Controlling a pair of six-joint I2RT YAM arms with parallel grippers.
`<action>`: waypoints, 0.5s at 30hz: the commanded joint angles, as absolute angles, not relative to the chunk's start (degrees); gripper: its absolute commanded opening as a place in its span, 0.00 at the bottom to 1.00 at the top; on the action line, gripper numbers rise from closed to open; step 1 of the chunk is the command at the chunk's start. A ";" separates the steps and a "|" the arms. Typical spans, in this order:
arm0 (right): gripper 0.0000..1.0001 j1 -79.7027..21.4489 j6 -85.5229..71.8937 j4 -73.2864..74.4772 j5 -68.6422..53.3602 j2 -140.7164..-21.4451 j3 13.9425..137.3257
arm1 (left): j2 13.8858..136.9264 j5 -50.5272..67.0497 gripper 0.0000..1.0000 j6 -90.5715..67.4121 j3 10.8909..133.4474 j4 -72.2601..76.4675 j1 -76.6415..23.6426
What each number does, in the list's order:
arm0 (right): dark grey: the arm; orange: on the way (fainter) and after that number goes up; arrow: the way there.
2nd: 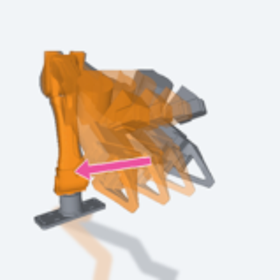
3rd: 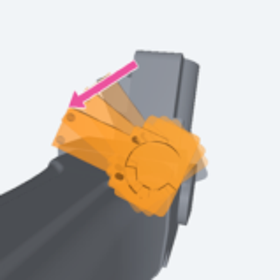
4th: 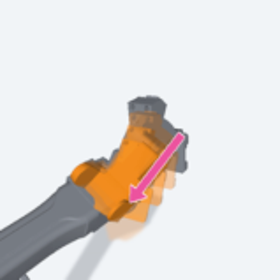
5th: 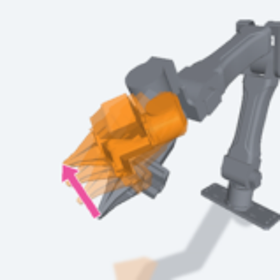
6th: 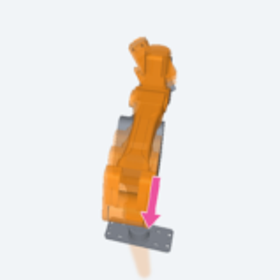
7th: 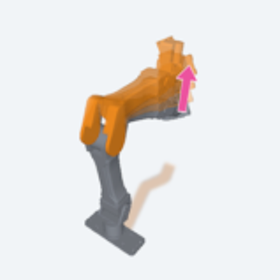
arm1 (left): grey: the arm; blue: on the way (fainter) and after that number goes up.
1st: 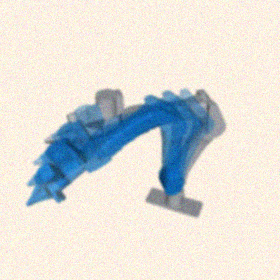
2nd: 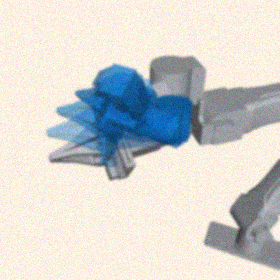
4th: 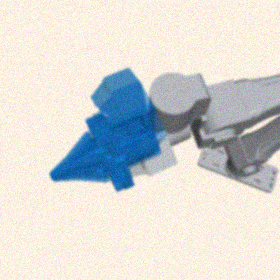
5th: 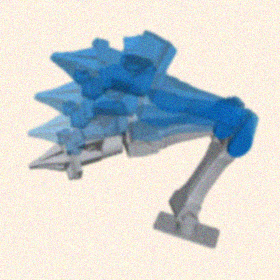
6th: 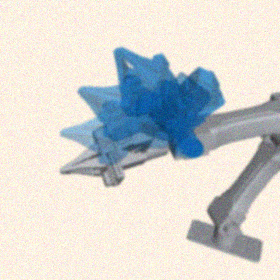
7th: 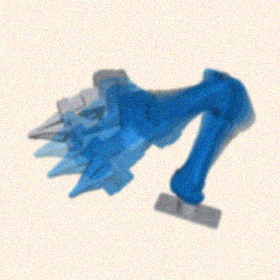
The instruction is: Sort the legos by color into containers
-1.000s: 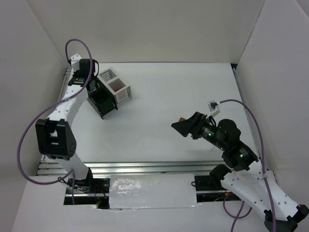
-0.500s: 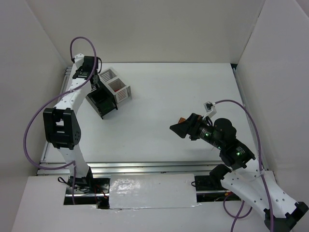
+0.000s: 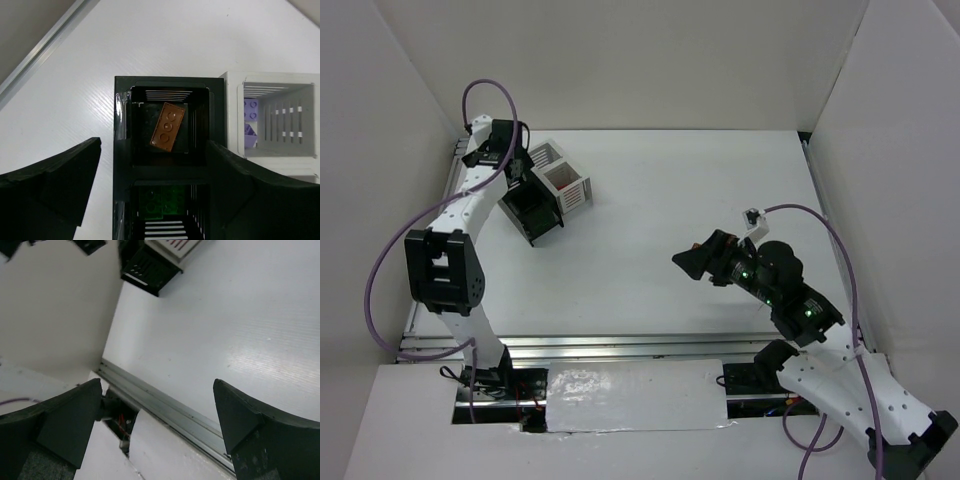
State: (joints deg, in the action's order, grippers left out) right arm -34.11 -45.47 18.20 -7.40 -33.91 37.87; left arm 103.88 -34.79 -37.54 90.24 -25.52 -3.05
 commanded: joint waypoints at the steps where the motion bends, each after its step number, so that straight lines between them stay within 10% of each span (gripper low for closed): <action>1: 1.00 -33.93 -44.74 20.03 -0.10 -41.00 39.81 | 94.41 -35.16 1.00 -36.83 90.96 -24.52 -4.30; 15: 1.00 -30.85 -47.38 31.38 31.11 -80.05 57.65 | 45.90 -4.67 1.00 -33.76 57.23 -24.50 -13.01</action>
State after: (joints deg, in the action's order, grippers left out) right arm -32.60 -47.46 29.04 23.57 -75.40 52.69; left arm 48.18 -13.65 -35.90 63.40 -22.46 -12.67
